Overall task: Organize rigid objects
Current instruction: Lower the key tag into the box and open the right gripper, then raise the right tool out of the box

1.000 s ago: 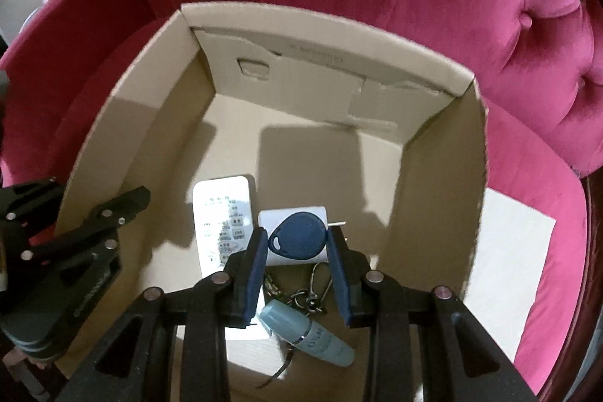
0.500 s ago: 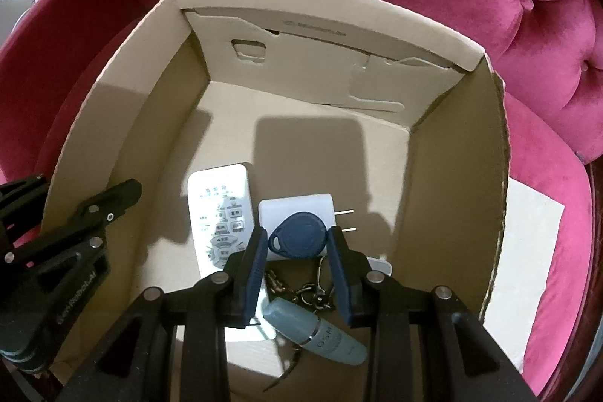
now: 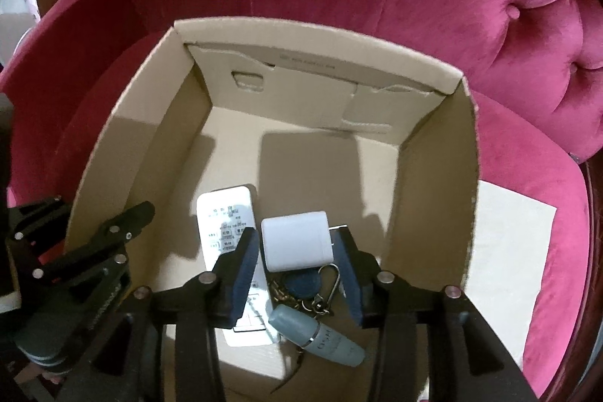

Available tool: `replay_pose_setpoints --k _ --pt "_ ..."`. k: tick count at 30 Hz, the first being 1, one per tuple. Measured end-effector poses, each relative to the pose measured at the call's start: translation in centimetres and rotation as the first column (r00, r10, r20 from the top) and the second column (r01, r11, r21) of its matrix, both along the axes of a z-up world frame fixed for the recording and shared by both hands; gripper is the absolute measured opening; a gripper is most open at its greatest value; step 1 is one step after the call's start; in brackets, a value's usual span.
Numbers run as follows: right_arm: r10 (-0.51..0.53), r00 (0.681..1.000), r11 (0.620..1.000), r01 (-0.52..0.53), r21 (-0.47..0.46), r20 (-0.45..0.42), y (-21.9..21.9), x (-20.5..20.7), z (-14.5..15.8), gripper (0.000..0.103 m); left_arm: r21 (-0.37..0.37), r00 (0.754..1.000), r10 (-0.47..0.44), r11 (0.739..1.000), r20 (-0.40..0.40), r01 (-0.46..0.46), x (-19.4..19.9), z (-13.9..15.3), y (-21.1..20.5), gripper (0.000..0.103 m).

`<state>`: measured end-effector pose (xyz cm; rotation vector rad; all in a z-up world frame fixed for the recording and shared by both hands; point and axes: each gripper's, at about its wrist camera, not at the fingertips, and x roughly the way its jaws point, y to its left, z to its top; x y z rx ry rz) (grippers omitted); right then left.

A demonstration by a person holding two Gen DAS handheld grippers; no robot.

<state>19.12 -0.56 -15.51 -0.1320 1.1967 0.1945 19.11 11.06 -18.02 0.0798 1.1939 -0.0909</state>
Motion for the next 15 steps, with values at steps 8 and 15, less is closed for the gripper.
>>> replay_pose_setpoints --k 8,15 --pt "-0.043 0.998 0.999 0.044 -0.010 0.040 -0.9 -0.7 2.0 0.046 0.001 1.000 0.000 1.000 0.000 0.000 0.0 0.0 0.0 0.017" --pt "-0.094 0.994 0.995 0.095 -0.014 0.052 -2.9 -1.3 3.4 0.046 0.002 1.000 -0.001 1.000 0.000 0.001 0.0 0.0 0.0 0.017"
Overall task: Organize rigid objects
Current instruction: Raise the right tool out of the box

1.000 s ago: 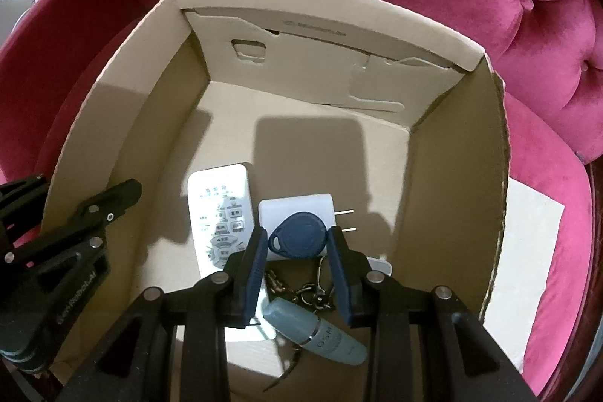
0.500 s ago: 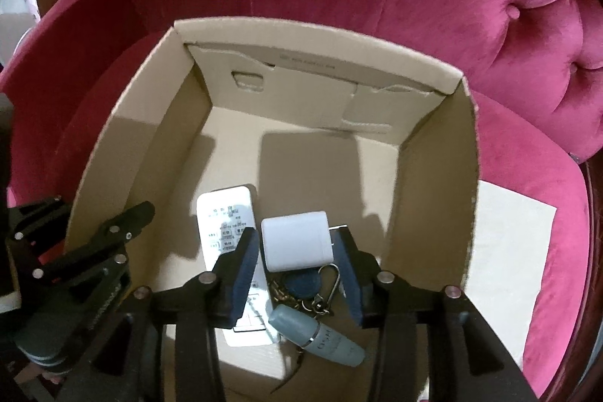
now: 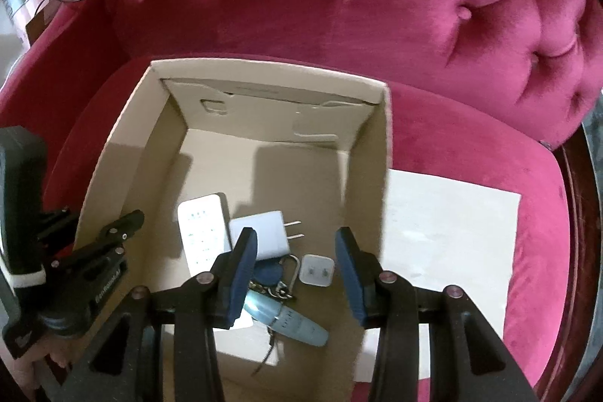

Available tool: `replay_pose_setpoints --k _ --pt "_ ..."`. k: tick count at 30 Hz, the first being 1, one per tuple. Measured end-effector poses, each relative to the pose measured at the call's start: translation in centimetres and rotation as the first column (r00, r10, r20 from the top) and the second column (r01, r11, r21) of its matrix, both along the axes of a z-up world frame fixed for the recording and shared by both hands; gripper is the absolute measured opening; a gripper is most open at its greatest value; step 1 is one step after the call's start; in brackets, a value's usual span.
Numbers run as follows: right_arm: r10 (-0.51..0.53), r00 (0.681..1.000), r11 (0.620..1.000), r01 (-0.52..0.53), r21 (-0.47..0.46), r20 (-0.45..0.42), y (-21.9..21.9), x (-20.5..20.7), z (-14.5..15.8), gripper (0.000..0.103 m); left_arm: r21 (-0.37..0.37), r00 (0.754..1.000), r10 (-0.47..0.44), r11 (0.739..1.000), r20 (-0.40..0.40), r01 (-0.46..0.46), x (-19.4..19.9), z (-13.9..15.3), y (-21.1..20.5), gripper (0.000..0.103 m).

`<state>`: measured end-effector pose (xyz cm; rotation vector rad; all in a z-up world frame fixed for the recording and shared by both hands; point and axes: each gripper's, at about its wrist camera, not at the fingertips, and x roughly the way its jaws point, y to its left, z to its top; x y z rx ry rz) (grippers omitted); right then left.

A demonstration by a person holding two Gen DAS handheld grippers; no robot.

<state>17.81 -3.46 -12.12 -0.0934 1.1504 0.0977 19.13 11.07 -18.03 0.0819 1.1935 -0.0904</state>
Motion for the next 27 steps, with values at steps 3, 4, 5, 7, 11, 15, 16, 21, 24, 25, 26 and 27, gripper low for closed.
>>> replay_pose_setpoints --k 3,4,5,7,11,15,16,21,24,25,26,27 --pt "-0.030 1.000 0.999 0.030 0.019 -0.009 -1.1 -0.3 0.4 0.047 0.000 1.000 0.000 1.000 0.000 0.000 0.0 0.0 0.0 0.017" --pt "-0.037 0.999 0.999 0.037 0.018 -0.009 -1.4 -0.4 0.5 0.047 0.000 1.000 0.000 1.000 0.000 0.000 0.0 0.0 0.0 0.017" --pt "-0.038 0.999 0.999 0.038 0.027 -0.008 -1.7 -0.5 0.7 0.047 -0.001 1.000 0.000 1.000 0.000 0.000 0.0 0.0 0.0 0.017" --pt "-0.043 0.999 0.999 0.043 0.027 -0.003 -2.0 -0.9 1.0 0.048 0.001 1.000 0.000 1.000 0.001 0.000 0.0 0.0 0.0 0.017" --pt "-0.067 0.998 0.997 0.067 0.048 -0.005 -3.0 -1.5 1.5 0.052 0.000 1.000 0.002 1.000 0.000 -0.002 0.1 0.0 0.1 0.017" --pt "-0.083 0.996 0.996 0.083 0.019 0.012 -4.0 -2.2 2.1 0.060 0.000 1.000 0.003 1.000 0.000 -0.003 0.1 0.0 0.2 0.017" --pt "-0.085 0.996 0.996 0.085 0.013 0.011 -4.2 -2.3 2.1 0.062 0.000 1.000 0.002 1.000 0.000 -0.002 0.1 0.0 0.2 0.017" --pt "-0.107 0.994 0.994 0.107 -0.001 0.011 -5.5 -2.9 1.9 0.074 0.002 1.000 0.003 1.000 0.000 -0.003 0.1 0.0 0.1 0.017" --pt "-0.115 0.993 0.993 0.115 -0.013 0.015 -6.1 -3.4 1.9 0.083 0.003 1.000 0.002 1.000 0.000 -0.002 0.1 0.0 0.1 0.017" --pt "-0.117 0.993 0.993 0.117 -0.018 0.018 -6.3 -3.6 1.9 0.088 0.004 1.000 0.002 1.000 0.000 -0.002 0.1 0.0 0.2 0.017" --pt "-0.116 0.993 0.993 0.116 -0.021 0.019 -6.5 -3.7 2.0 0.091 0.005 1.000 0.002 1.000 0.001 -0.002 0.1 0.0 0.2 0.017" --pt "-0.119 0.993 0.993 0.119 -0.022 0.021 -6.6 -3.9 1.9 0.097 0.006 1.000 0.002 1.000 0.001 -0.002 0.1 0.0 0.1 0.017"
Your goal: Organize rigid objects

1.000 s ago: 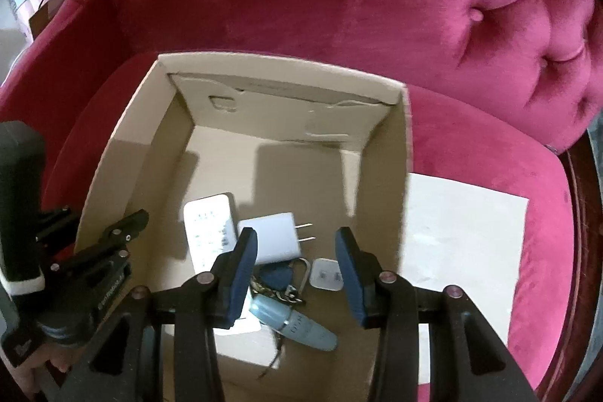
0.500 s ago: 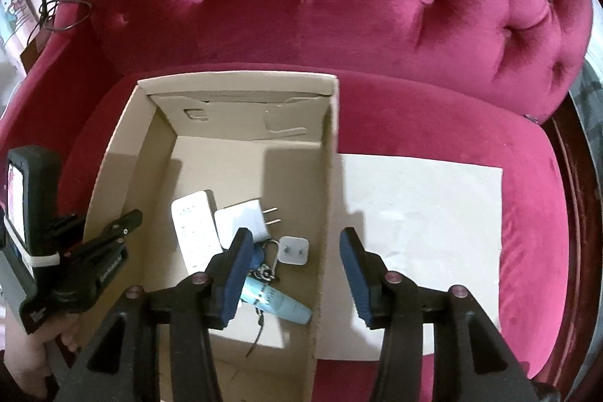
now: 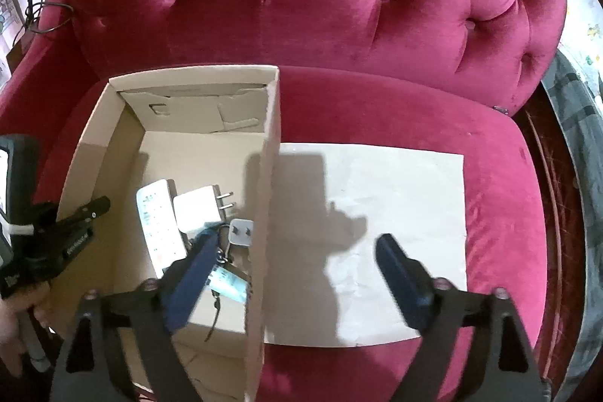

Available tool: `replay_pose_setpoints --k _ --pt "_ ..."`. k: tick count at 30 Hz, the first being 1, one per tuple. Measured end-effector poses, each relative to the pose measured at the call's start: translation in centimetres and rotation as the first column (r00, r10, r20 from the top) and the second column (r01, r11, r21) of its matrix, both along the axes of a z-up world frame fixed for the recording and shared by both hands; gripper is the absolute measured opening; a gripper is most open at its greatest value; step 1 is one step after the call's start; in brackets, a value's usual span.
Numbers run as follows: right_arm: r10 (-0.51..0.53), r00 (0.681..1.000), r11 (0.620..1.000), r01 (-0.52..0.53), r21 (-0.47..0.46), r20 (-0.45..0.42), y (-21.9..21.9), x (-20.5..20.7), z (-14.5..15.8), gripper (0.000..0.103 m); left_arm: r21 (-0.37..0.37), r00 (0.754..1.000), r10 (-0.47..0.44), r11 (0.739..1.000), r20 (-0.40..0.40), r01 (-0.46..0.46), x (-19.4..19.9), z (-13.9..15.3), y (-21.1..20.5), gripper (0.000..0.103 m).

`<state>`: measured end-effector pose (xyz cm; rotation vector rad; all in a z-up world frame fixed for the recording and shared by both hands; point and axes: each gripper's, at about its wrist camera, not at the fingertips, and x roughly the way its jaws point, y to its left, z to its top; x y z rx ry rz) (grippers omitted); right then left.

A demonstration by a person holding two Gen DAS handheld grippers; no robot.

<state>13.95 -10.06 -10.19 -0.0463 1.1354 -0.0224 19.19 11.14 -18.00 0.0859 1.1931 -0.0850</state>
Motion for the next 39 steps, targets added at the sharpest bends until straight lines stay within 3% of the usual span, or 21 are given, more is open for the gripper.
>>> replay_pose_setpoints --k 1,6,13,15,18,20,23,25,26,30,39 --pt "-0.006 1.000 1.000 0.006 0.000 0.000 -0.2 -0.2 0.0 0.102 0.001 1.000 0.000 1.000 0.000 0.000 0.0 0.0 0.1 0.017" --pt "-0.029 1.000 0.999 0.030 0.017 -0.010 -0.9 -0.6 -0.2 0.103 0.007 1.000 -0.001 1.000 0.001 0.001 0.0 0.2 -0.1 0.017" --pt "-0.038 0.999 0.999 0.038 0.028 -0.001 -1.5 -1.1 0.2 0.103 0.026 1.000 0.009 1.000 -0.001 -0.009 -0.1 0.4 -0.5 0.024" --pt "-0.044 0.999 0.999 0.044 0.032 -0.004 -1.8 -1.1 0.1 0.103 0.053 1.000 0.019 0.998 0.004 -0.019 -0.1 0.5 -0.5 0.033" --pt "-0.046 0.999 0.998 0.046 0.036 -0.002 -2.2 -1.4 0.3 0.103 0.060 0.999 0.030 0.998 0.012 -0.031 -0.5 1.0 -0.4 0.059" --pt "-0.049 0.999 0.998 0.049 0.042 0.002 -2.5 -1.6 0.6 0.103 0.075 0.999 0.046 0.996 0.025 -0.048 -0.7 1.5 -0.3 0.067" --pt "-0.054 0.999 0.997 0.053 0.051 0.007 -2.9 -2.0 1.0 0.103 0.071 0.996 0.074 0.994 0.054 -0.078 -1.6 3.0 -0.5 0.093" --pt "-0.053 0.998 0.997 0.052 0.057 0.015 -3.2 -2.3 1.4 0.103 0.046 0.994 0.081 0.995 0.069 -0.084 -2.1 4.0 -0.6 0.096" --pt "-0.052 0.998 0.997 0.051 0.060 0.018 -3.3 -2.5 1.6 0.103 0.032 0.994 0.082 0.996 0.072 -0.084 -2.4 4.5 -0.8 0.103" --pt "-0.051 0.998 0.997 0.049 0.063 0.034 -3.8 -3.3 2.6 0.103 0.009 0.994 0.069 0.998 0.090 -0.070 -3.9 6.7 -2.1 0.103" --pt "-0.048 0.996 0.997 0.043 0.059 0.080 -4.6 -6.0 5.4 0.103 0.085 0.981 0.028 0.995 0.192 -0.045 -7.6 12.7 -5.9 0.103"
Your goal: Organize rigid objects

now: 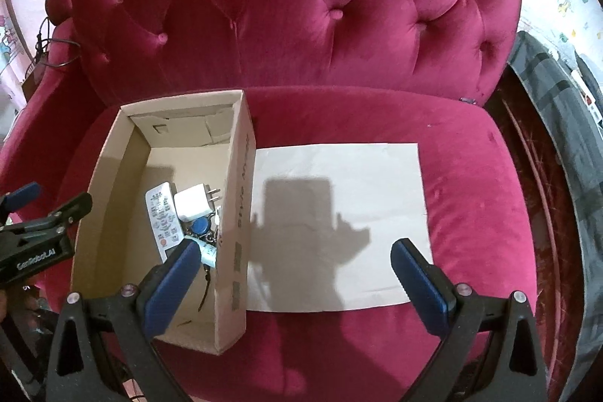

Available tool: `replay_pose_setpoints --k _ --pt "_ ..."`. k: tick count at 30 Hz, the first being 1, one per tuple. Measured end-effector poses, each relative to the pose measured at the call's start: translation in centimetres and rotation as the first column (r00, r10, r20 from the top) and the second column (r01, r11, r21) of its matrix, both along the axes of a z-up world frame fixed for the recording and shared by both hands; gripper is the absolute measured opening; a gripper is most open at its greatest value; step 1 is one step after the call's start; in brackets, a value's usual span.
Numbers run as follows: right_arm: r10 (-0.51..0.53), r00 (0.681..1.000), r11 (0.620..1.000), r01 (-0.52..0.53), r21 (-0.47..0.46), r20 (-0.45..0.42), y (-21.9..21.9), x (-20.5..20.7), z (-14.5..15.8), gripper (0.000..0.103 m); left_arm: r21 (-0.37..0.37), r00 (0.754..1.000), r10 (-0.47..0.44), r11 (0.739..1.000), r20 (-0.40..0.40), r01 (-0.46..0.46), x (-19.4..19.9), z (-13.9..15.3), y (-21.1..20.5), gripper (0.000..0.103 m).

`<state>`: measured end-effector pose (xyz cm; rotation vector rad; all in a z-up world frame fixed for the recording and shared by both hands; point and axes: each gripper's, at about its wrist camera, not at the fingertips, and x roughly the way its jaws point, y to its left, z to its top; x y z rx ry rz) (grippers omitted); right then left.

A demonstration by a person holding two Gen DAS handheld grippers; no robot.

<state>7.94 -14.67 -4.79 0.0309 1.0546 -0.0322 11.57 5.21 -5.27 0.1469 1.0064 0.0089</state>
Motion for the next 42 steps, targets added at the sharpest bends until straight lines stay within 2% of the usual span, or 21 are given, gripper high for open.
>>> replay_pose_setpoints --k 6,18,27,42 --pt "0.000 1.000 1.000 0.000 0.005 0.029 -1.0 -2.0 2.2 0.103 0.043 0.999 0.008 0.999 0.049 -0.010 -2.6 2.4 -1.9 0.103" --pt "-0.010 0.993 0.999 0.015 -0.043 0.117 -2.9 -6.8 6.4 0.103 0.012 0.994 -0.021 1.000 0.104 0.020 -8.2 5.9 -5.7 0.103" --pt "-0.020 0.989 0.999 0.027 -0.046 0.148 -4.0 -10.4 7.2 0.103 0.017 0.991 -0.033 0.999 0.128 0.031 -11.2 6.4 -7.3 0.103" --pt "0.002 0.987 0.999 0.005 -0.046 0.160 -3.3 -11.5 7.8 0.103 0.016 0.989 -0.057 0.998 0.134 0.055 -12.9 6.5 -7.9 0.103"
